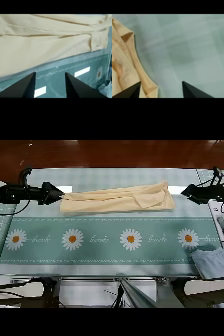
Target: Fold the shirts.
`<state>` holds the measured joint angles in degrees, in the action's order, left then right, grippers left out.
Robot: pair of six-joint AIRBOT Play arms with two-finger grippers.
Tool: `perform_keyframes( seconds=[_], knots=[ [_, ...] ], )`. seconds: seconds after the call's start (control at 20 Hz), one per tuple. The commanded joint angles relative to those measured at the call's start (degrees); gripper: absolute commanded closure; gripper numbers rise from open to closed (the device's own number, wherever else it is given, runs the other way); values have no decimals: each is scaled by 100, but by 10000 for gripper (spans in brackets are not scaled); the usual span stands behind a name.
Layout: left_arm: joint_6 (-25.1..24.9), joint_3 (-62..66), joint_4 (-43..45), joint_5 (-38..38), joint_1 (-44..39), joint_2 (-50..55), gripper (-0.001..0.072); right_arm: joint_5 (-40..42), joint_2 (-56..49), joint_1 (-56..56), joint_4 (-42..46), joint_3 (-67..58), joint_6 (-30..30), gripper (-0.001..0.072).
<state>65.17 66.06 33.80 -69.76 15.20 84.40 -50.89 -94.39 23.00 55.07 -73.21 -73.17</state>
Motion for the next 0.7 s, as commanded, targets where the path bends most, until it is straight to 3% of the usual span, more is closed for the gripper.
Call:
perform_keyframes(
  seconds=[0.0, 0.35, 0.4, 0.45, 0.5, 0.55, 0.6, 0.65],
  knots=[
    [-20, 7, -63, -289, -210, -437, 283, -501, -505, -11, -1377, -4, 457, 104],
    [-20, 7, -87, -275, -511, -981, 283, -282, -1235, -841, -2647, -4, 776, 105],
    [-20, 7, -85, -271, -522, -979, 284, -227, -1246, -973, -2723, -4, 817, 185],
    [-20, 7, -85, -267, -520, -977, 287, -232, -1239, -1056, -2872, -7, 999, 395],
    [-17, 7, -87, -271, -520, -979, 357, -339, -1189, -1073, -3032, -26, 1154, 646],
    [9, 7, -92, -258, -522, -977, 432, -455, -1075, -1071, -3145, -28, 1185, 666],
    [26, 7, -166, -223, -546, -977, 558, -588, -859, -1058, -3156, -28, 1204, 667],
    [22, 7, -345, -153, -597, -977, 597, -671, -590, -1058, -3091, -28, 1209, 667]
  ],
)
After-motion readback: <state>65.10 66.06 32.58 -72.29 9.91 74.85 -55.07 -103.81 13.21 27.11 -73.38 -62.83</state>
